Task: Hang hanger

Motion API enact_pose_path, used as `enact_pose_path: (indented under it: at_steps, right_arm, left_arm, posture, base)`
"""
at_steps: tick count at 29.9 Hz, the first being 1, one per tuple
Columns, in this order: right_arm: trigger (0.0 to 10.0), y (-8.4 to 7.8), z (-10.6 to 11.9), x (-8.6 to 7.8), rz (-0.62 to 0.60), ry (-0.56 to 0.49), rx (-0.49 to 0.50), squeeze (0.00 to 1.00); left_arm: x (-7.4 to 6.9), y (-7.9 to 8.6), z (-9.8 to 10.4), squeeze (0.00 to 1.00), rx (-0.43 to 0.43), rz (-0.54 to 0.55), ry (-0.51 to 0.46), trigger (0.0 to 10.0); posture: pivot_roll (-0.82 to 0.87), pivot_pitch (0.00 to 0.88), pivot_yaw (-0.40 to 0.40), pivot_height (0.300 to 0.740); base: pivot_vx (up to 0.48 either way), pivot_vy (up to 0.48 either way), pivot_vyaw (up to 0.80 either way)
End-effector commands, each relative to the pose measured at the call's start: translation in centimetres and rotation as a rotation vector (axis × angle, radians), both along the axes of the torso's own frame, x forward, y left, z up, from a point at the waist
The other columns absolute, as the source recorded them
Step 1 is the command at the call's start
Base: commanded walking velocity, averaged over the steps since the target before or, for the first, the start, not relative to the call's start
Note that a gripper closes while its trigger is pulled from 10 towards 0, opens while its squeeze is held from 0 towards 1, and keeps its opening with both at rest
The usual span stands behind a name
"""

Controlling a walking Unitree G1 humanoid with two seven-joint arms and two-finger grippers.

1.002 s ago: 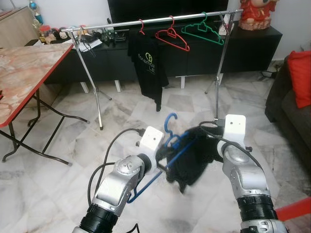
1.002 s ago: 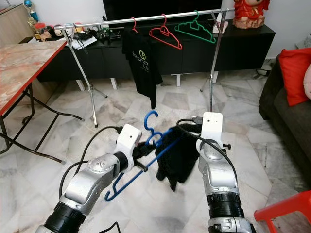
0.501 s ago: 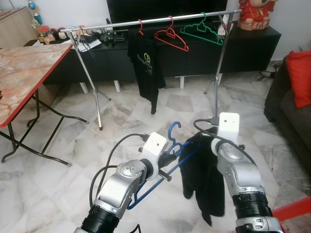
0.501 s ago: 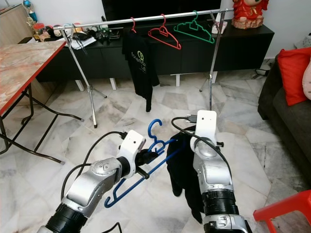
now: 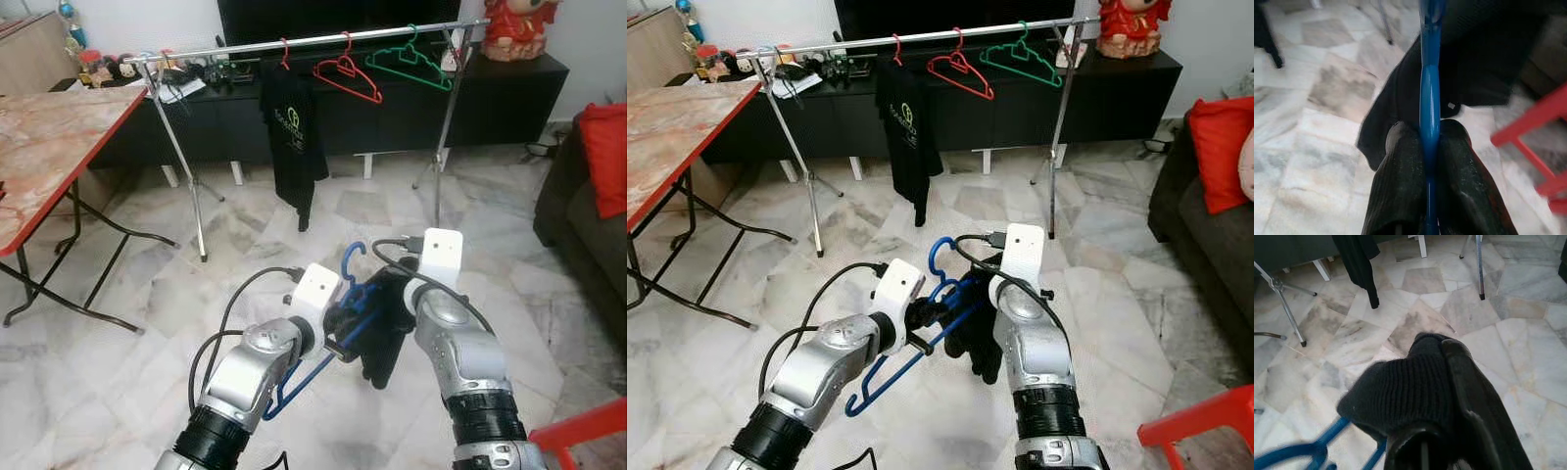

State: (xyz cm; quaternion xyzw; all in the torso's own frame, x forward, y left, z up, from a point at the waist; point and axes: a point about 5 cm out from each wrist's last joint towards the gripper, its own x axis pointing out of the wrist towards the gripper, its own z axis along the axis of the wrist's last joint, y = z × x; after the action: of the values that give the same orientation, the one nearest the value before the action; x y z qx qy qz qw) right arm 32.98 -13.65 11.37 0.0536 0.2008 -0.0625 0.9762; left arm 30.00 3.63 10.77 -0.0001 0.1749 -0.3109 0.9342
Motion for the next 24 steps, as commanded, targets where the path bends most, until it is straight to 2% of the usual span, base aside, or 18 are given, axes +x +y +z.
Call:
enact_pose_path:
  at_steps: [1,6,12,14,19,21,24]
  right_arm:
    - [10.0,0.5,1.0,0.0,0.006,-0.038,0.03,0.0]
    - [10.0,1.3,1.2,-0.2,-0.018,-0.048,0.155,0.0]
    - [10.0,2.3,1.2,-0.4,0.009,-0.038,0.229,0.0]
    - [10.0,2.4,1.2,-0.5,0.015,-0.037,0.23,0.0]
    - [10.0,3.0,1.2,-0.8,0.06,-0.029,0.232,0.0]
    - [10.0,3.2,1.2,-0.9,0.107,-0.034,0.209,0.0]
    - [10.0,2.2,1.5,-0.5,0.115,-0.062,0.113,0.0]
  left_arm:
    - [0.8,0.7,0.7,0.0,0.003,0.055,-0.046,10.0]
    - [1.2,0.5,1.3,0.0,-0.038,0.082,-0.067,10.0]
    - [1.2,-0.1,1.5,0.0,-0.1,0.07,-0.061,10.0]
    - [1.2,-0.2,1.6,0.0,-0.115,0.067,-0.055,10.0]
    - [0.7,-1.0,2.0,0.0,-0.224,0.0,-0.011,10.0]
    - [0.4,-1.1,1.9,0.0,-0.245,-0.036,0.018,10.0]
    - [0.0,-1.1,1.7,0.0,-0.225,-0.085,0.028,10.0]
  posture:
    - [-0.03,0.0,0.067,0.74]
    - [-0.04,0.0,0.071,0.74]
    - [-0.04,0.001,0.073,0.74]
    - [-0.04,0.001,0.073,0.74]
    - [-0.04,0.001,0.073,0.74]
    - [-0.04,0.001,0.073,0.74]
    - [-0.04,0.003,0.072,0.74]
  base:
    - [0.0,0.0,0.0]
    - [0.0,0.0,0.0]
    - [0.0,0.0,0.0]
    - [0.0,0.0,0.0]
    - [0.0,0.0,0.0]
    - [0.0,0.0,0.0]
    - [0.0,0.0,0.0]
